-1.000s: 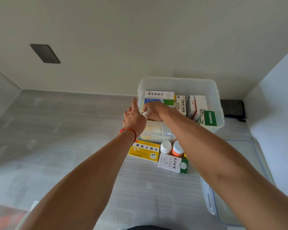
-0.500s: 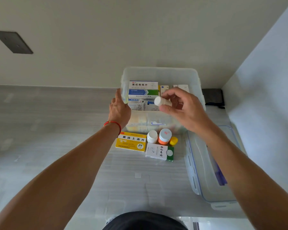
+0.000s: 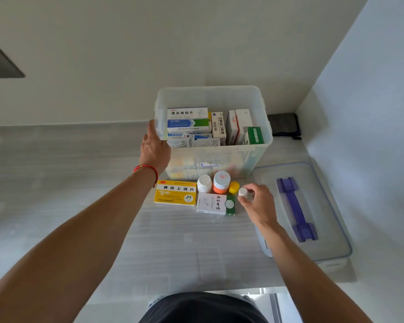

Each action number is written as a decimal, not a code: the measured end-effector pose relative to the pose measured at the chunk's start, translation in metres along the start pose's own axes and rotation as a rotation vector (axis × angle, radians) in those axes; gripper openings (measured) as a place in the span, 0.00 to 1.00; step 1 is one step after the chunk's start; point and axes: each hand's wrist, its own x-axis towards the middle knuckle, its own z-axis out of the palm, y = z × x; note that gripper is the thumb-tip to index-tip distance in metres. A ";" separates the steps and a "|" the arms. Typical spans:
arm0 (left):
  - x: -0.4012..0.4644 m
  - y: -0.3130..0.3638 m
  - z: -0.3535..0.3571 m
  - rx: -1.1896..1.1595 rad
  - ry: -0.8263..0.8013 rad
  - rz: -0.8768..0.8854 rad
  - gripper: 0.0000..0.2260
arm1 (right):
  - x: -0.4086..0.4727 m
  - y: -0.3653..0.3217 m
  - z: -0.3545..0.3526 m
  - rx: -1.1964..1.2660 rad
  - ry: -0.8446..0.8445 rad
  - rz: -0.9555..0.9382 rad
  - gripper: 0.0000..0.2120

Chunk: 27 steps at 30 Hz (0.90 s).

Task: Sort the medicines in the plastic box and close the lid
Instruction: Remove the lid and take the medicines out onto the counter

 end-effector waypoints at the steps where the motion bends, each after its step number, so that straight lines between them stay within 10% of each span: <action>1: 0.000 0.000 0.000 -0.001 -0.005 0.000 0.33 | 0.000 0.001 0.004 -0.023 -0.003 0.021 0.11; 9: 0.000 0.000 -0.001 0.005 -0.013 -0.001 0.32 | -0.007 -0.013 -0.016 -0.167 -0.104 0.005 0.21; 18: 0.007 -0.002 0.003 0.026 0.000 -0.008 0.33 | 0.035 -0.140 -0.082 0.155 0.161 -0.599 0.06; 27: 0.010 -0.005 0.004 0.093 0.003 -0.012 0.35 | 0.178 -0.215 -0.002 -0.397 -0.273 -0.520 0.23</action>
